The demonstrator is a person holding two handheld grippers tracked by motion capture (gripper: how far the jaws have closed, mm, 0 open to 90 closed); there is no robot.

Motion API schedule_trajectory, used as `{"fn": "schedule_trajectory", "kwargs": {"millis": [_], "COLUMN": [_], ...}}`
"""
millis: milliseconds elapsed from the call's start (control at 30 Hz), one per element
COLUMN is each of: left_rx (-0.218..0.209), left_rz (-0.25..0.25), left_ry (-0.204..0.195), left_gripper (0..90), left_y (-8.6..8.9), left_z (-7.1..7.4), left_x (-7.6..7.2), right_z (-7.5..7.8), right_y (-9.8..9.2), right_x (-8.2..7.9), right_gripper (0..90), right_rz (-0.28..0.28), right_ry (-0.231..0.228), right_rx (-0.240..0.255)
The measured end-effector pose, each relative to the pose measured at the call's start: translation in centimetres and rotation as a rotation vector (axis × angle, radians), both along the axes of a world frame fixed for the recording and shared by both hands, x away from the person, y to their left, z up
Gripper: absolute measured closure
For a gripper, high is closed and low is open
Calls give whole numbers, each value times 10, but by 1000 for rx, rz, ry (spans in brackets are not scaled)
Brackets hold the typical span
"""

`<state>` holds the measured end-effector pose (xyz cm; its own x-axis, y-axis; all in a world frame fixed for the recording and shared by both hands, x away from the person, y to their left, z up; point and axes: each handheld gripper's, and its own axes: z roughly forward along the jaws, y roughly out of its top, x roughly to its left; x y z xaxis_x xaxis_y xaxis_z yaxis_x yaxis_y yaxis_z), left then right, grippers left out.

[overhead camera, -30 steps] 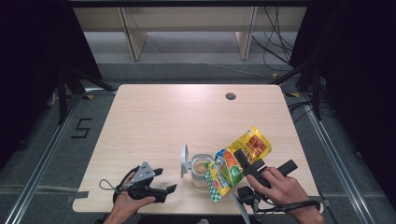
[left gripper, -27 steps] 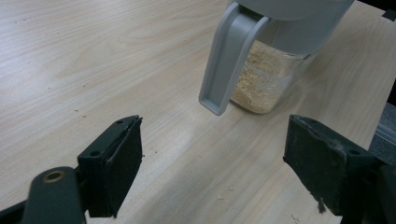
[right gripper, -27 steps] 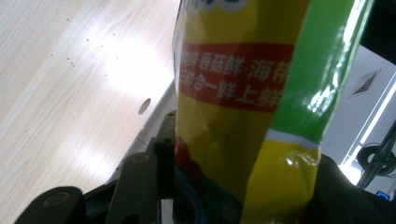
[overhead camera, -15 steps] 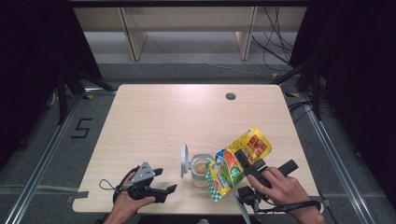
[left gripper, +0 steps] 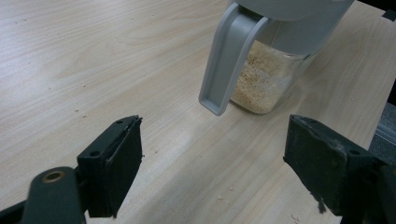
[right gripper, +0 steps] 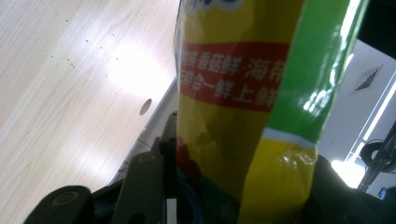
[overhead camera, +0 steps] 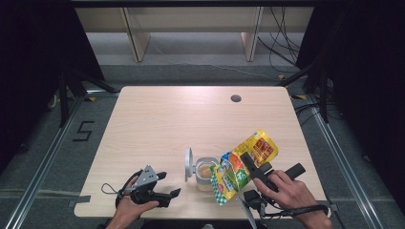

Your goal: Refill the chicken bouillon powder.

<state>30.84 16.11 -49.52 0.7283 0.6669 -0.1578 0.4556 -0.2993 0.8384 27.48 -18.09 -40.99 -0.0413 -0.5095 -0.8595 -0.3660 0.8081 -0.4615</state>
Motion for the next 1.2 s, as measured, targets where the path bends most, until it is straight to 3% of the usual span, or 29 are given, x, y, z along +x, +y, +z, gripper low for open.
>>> {"fn": "schedule_trajectory", "kwargs": {"millis": [67, 533, 1200], "left_rx": [19, 27, 18], "left_rz": [-18, -10, -17], "left_ry": [-16, -18, -14], "left_gripper": [187, 187, 187], "left_y": [2, 2, 2], "left_z": [1, 1, 1], "left_x": [1, 1, 1], "right_z": [0, 1, 1], "right_y": [0, -1, -2], "right_x": [0, -1, 0], "right_gripper": [625, 625, 626], "right_rz": [1, -2, -4], "right_ry": [1, -4, -1], "right_rx": [0, -1, 1]}}
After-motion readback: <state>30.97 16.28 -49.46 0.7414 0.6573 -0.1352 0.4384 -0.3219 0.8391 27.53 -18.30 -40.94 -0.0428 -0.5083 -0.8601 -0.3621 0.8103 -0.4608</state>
